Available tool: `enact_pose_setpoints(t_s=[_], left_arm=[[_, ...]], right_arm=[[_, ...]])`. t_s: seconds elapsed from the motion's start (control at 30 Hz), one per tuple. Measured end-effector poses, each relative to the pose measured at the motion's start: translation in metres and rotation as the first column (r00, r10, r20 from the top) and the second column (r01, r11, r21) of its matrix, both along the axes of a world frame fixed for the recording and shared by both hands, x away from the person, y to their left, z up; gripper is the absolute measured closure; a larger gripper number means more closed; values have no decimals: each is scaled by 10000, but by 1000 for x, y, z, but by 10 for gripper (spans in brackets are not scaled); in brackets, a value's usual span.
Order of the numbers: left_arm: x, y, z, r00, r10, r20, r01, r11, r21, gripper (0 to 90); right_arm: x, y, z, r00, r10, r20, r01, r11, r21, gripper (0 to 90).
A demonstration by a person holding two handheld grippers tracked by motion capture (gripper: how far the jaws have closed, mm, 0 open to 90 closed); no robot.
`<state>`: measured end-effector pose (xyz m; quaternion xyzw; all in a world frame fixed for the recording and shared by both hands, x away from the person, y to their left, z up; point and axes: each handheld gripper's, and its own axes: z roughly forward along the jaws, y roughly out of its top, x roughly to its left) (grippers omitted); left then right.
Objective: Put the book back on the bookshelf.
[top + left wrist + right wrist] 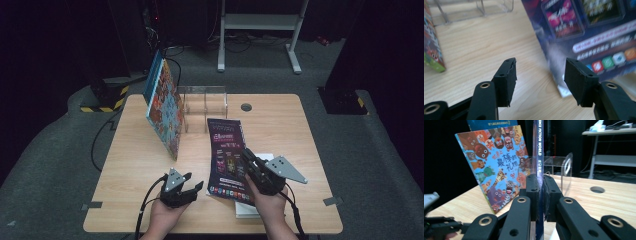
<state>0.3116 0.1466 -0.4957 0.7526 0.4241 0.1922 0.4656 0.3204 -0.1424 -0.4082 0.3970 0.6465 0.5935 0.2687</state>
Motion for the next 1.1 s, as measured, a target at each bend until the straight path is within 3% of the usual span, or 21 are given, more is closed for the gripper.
enact_pose_setpoints(t_s=[0.33, 0.37, 0.47, 0.53, 0.87, 1.1], left_arm=[[6, -17, 36, 9987, 73, 509, -42, 9981, -615, 380], [9, -21, 42, 9984, 58, 559, -9, 9962, -876, 367], [11, -25, 50, 9973, -57, 731, 126, 9955, -940, 319], [15, -33, 63, 9952, -242, 952, 343, 9938, -1055, 300], [20, -61, 108, 9852, -597, 1606, 776, 9911, -1081, 219], [26, -76, 128, 9829, -769, 1671, 969, 9886, -1149, 195]], right_arm=[[-18, -10, -2, 9988, -352, 348, 353, 9994, -20, 847], [-19, -10, -2, 9987, -329, 385, 331, 9994, -62, 847], [-21, -9, -3, 9988, -254, 418, 259, 9996, -134, 847], [-23, -8, -4, 9983, -216, 534, 226, 9996, -183, 846], [-26, -6, -7, 9978, -264, 602, 281, 9992, -275, 847], [-28, -4, -8, 9975, -203, 682, 230, 9990, -387, 847]])
